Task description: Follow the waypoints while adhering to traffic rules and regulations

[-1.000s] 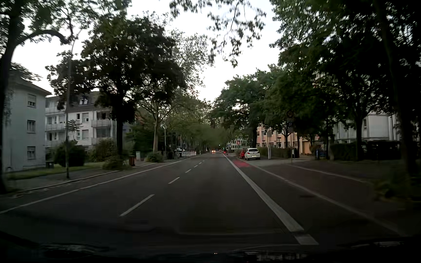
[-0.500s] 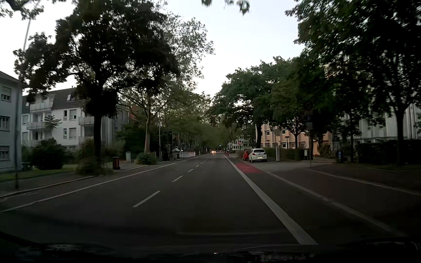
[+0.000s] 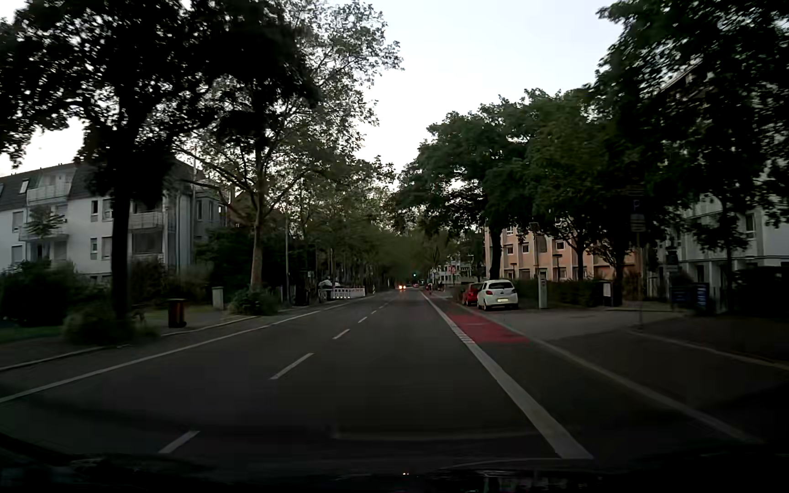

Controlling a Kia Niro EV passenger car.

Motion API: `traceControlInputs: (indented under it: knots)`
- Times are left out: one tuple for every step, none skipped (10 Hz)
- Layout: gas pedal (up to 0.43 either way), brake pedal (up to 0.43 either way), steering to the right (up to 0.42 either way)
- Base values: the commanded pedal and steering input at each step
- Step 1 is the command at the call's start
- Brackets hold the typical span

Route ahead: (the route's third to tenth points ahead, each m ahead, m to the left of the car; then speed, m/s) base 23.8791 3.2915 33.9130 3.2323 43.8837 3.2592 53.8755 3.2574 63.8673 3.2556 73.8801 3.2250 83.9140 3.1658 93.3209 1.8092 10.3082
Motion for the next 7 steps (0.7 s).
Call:
traceControlInputs:
  knots:
    - [0.079, 0.000, -0.004]
    - [0.079, 0.000, -0.004]
    - [0.079, 0.000, -0.004]
    - [0.079, 0.000, -0.004]
    - [0.079, 0.000, -0.004]
    - [0.079, 0.000, -0.004]
    - [0.079, 0.000, -0.004]
